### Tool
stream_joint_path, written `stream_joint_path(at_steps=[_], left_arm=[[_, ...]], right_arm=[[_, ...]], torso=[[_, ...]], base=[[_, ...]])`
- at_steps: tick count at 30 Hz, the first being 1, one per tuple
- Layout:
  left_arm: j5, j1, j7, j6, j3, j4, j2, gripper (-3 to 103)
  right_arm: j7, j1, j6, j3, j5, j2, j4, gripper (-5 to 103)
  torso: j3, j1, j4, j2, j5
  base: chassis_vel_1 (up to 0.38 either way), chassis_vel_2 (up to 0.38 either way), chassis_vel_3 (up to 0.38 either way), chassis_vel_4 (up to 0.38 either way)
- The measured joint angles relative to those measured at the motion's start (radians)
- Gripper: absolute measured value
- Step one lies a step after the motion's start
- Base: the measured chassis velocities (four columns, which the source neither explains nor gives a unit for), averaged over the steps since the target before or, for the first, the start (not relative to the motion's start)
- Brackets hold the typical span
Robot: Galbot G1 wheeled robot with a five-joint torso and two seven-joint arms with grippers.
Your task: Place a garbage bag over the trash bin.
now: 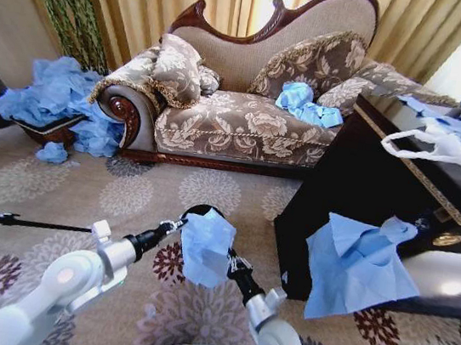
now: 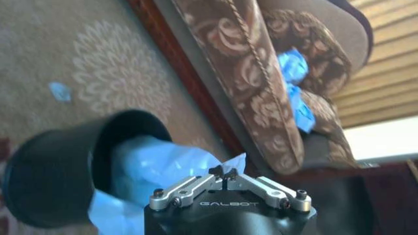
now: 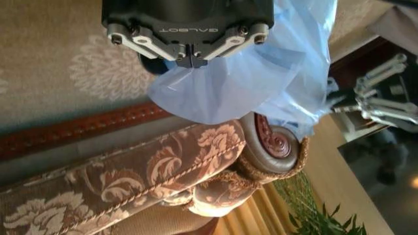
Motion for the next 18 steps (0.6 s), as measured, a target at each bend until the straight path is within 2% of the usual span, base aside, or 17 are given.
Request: stream_joint_path(at_steps=[2,3,4,18], left_arm=[[0.004,-0.026,0.0,-0.001,0.014,0.032,-0.003,0],[0.027,-0.097,0.007,0.0,0.048,0.12,-0.006,0],[0.03,-0.101,0.011,0.001,0.049,0.133,-0.006,0],[0.086,0.045,0.078,0.018,-0.079,0.172,0.021,0]], right_arm=[[0.0,0.019,0.001,0.0,0.0,0.006,-0.019,0],[-0.003,0.082,0.003,-0.001,-0.008,0.033,-0.088,0],[-0.003,0.091,0.003,-0.002,-0.009,0.038,-0.101,0],[-0.007,0.068,0.052,-0.033,-0.054,0.079,-0.15,0]], torso=[[0.0,0.0,0.0002,0.0,-0.0001],[0.0,0.0,-0.0002,0.0,-0.0001],[0.0,0.0,0.0,0.0,0.0],[0.0,0.0,0.0,0.0,0.0]], base=[[0.0,0.0,0.0,0.0],[0.0,0.0,0.0,0.0],[0.0,0.0,0.0,0.0],[0.0,0.0,0.0,0.0]])
